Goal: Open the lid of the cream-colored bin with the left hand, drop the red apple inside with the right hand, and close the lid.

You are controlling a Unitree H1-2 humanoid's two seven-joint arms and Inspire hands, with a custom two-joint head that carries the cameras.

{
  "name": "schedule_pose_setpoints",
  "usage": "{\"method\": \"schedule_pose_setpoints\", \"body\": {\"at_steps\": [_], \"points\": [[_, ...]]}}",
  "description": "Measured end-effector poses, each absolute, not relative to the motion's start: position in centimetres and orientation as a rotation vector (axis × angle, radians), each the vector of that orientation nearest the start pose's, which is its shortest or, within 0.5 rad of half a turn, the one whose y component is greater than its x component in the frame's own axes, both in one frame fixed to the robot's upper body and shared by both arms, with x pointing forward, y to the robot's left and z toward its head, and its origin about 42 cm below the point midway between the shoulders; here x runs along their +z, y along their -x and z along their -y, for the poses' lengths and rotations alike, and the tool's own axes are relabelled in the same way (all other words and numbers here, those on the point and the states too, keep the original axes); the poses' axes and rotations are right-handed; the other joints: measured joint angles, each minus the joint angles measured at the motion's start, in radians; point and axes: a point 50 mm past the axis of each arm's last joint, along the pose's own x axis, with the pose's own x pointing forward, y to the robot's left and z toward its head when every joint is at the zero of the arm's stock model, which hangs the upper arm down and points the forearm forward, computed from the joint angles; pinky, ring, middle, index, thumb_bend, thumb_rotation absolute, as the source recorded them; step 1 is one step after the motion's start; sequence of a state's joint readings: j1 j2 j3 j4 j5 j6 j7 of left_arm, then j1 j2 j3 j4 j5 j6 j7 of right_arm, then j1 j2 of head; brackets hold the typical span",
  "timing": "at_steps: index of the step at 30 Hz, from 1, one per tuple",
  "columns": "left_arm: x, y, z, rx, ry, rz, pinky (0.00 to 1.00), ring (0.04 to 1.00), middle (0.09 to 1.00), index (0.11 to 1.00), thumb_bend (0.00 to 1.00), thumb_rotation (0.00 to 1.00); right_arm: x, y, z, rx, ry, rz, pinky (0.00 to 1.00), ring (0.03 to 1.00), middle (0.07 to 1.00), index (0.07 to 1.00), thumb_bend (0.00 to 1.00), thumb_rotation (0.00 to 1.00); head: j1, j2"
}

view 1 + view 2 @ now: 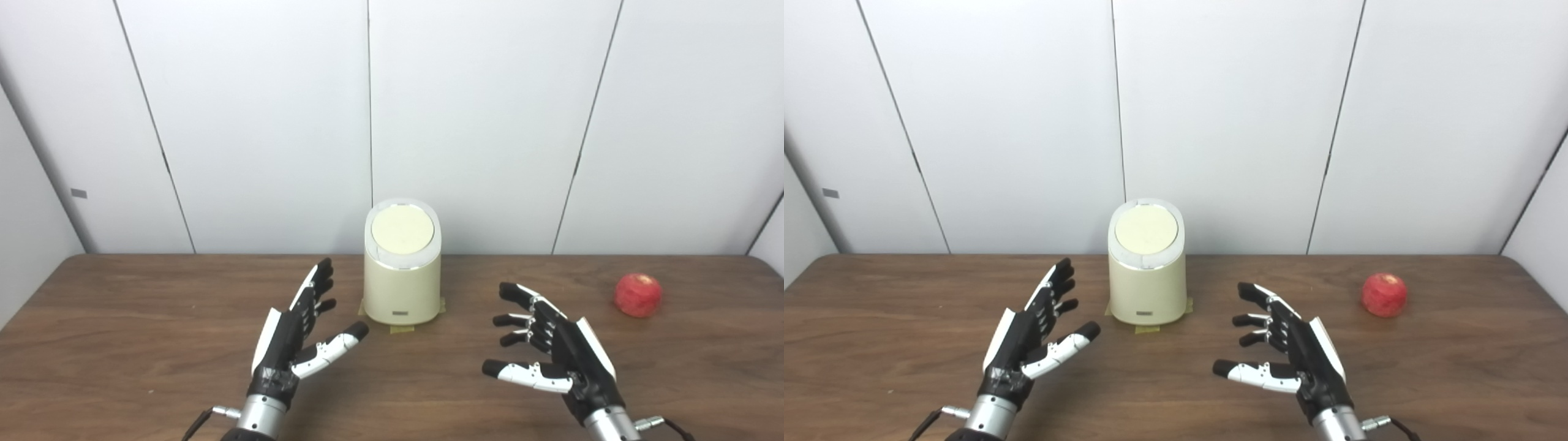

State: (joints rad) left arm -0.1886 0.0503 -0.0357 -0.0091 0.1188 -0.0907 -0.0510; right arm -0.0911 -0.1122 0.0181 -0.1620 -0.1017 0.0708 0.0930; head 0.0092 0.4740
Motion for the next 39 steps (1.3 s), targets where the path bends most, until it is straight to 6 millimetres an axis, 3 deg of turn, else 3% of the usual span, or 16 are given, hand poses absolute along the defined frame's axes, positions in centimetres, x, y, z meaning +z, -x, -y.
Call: {"method": "schedule_pose_setpoints", "body": {"at_steps": [3, 9, 13, 21, 29, 32, 35, 39], "points": [[17.9, -35.5, -19.6, -0.113, -0.227, 0.317, 0.94, 0.99, 0.998, 1.0, 0.84, 0.43, 16.1, -30.8, 22.7, 0.118, 0.22, 0.171, 0.57, 0.704, 0.849, 0.822, 0.78, 0.23, -0.002, 0.0], [24.8, -40.3, -19.2, -0.089, -0.29, 0.421, 0.94, 1.0, 1.0, 1.0, 0.82, 0.32, 16.1, -30.8, 22.7, 0.119, 0.221, 0.171, 0.57, 0.703, 0.855, 0.828, 0.78, 0.24, 0.0, 0.003], [28.2, -42.6, -18.3, -0.093, -0.313, 0.47, 0.99, 1.0, 1.0, 1.0, 0.87, 0.34, 16.1, -30.8, 22.7, 0.119, 0.222, 0.171, 0.56, 0.699, 0.854, 0.826, 0.78, 0.24, 0.0, 0.008], [27.8, -45.1, -17.3, -0.09, -0.464, 0.37, 0.97, 1.0, 1.0, 1.0, 0.9, 0.39, 15.6, -30.9, 22.8, 0.115, 0.219, 0.155, 0.54, 0.676, 0.83, 0.819, 0.74, 0.24, -0.003, 0.008], [29.5, -47.8, -16.9, -0.073, -0.557, 0.356, 0.86, 1.0, 1.0, 1.0, 0.94, 0.43, 15.3, -31.0, 22.5, 0.103, 0.209, 0.147, 0.52, 0.666, 0.822, 0.811, 0.72, 0.25, -0.011, 0.008], [29.3, -48.5, -16.6, -0.068, -0.581, 0.339, 0.87, 1.0, 1.0, 1.0, 0.94, 0.4, 15.3, -31.0, 22.5, 0.095, 0.211, 0.149, 0.53, 0.663, 0.82, 0.811, 0.71, 0.28, -0.014, 0.006], [28.3, -49.0, -16.5, -0.064, -0.615, 0.315, 0.97, 1.0, 1.0, 1.0, 0.92, 0.37, 15.4, -31.0, 22.5, 0.093, 0.218, 0.159, 0.51, 0.655, 0.818, 0.811, 0.67, 0.3, -0.017, 0.005], [27.0, -49.4, -16.7, -0.061, -0.646, 0.273, 1.0, 1.0, 1.0, 1.0, 0.91, 0.34, 15.5, -31.0, 22.5, 0.091, 0.227, 0.181, 0.5, 0.647, 0.814, 0.81, 0.65, 0.32, -0.02, 0.005]]}}
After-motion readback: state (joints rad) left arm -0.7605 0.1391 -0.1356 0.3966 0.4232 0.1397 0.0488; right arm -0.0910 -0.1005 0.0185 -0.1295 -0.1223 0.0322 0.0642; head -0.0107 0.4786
